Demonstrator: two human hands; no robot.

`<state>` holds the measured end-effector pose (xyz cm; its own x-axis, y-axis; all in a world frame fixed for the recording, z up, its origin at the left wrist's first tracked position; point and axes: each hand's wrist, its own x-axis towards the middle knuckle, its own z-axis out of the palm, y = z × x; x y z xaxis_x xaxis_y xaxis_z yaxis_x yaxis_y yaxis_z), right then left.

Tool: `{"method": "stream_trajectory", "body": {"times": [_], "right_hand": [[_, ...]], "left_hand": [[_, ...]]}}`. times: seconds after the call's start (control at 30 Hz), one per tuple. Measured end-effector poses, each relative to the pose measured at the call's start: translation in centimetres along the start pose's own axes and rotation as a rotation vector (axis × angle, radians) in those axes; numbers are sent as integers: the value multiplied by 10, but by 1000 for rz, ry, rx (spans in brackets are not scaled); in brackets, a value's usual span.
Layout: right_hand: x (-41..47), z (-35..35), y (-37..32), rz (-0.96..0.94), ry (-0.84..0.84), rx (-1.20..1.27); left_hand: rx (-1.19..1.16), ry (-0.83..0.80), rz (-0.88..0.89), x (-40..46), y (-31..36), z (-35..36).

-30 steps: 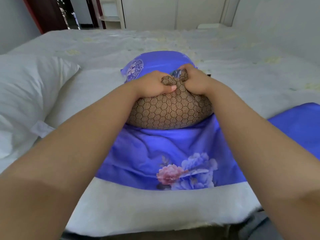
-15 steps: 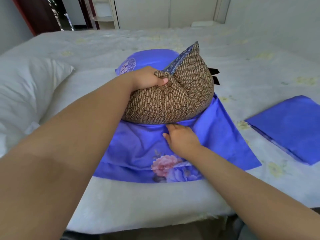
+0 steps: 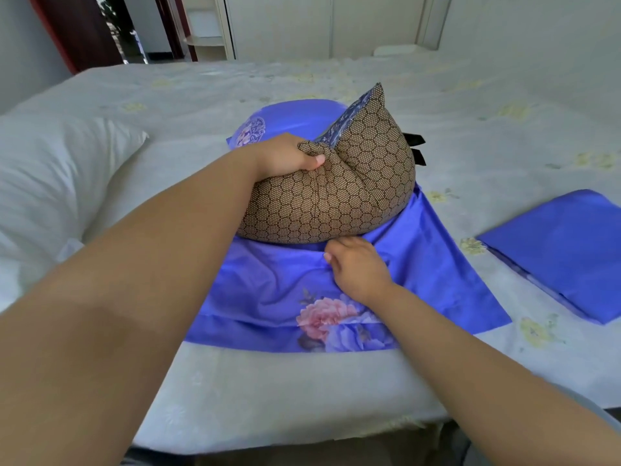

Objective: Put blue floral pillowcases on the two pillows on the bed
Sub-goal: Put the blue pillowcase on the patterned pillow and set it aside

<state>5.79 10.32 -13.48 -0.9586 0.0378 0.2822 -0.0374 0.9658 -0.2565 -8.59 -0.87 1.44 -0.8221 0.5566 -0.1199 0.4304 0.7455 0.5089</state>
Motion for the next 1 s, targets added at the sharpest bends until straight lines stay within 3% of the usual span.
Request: {"method": "stream_trajectory", "body": {"times": [0.33,0.57,0.73,0.87,1.0], "right_hand": [[18,-19,-16,154,-80,18],[26,-50,-34,144,-386,-210],[6,-53,-18,-36,-249,-284],[-17,-61,22,11,-344,-270],[-10,-72,28,-85,45,-289]], "left_hand": [[-53,20,-5,2,1,-5],[22,87,15,13,10,-19],[68,82,85,15,26,-22],[111,71,119,9,29,-6],[141,44,178,-1,34,16]]}}
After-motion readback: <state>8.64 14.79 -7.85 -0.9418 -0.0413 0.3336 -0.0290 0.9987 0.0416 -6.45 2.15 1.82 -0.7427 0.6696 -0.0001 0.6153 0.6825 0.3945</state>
